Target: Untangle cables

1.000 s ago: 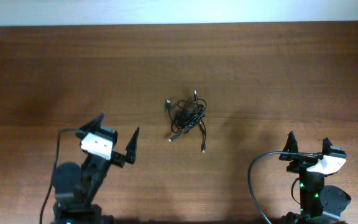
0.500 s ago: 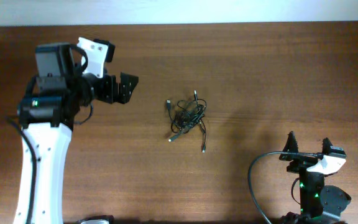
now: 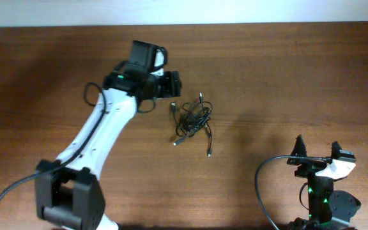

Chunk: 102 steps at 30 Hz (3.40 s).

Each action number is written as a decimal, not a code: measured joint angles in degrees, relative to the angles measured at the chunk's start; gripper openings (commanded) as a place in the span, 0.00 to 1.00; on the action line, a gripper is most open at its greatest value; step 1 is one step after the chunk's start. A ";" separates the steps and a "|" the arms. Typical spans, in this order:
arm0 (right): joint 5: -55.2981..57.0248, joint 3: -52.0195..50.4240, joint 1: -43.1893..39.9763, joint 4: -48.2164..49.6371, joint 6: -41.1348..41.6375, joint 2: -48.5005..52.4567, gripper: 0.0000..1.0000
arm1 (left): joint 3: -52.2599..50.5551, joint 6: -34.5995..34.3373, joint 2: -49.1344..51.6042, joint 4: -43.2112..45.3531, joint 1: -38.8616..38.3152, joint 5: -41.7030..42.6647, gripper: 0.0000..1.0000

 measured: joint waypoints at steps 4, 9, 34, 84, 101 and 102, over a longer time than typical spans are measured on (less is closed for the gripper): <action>0.00 0.00 0.00 0.00 -0.02 0.00 0.99 | 0.00 -5.92 5.92 1.66 -3.93 -3.67 0.57; 0.02 0.00 0.00 0.00 -0.04 0.00 0.99 | 0.02 -9.60 10.82 2.10 -6.27 -4.68 0.61; 0.02 0.00 0.00 0.02 -0.02 0.00 0.99 | 8.41 1.57 8.70 2.25 -7.26 -0.94 0.00; -46.80 51.47 18.95 7.48 19.67 85.74 0.99 | 9.94 -7.87 -8.15 10.16 -0.26 -0.79 0.00; -17.64 52.11 36.94 4.52 34.71 85.85 0.63 | 9.94 -18.21 -1.68 13.42 -0.28 17.94 0.00; -15.47 52.11 38.34 4.50 36.02 85.85 0.62 | 9.94 -18.43 -1.68 13.42 -0.28 18.32 0.00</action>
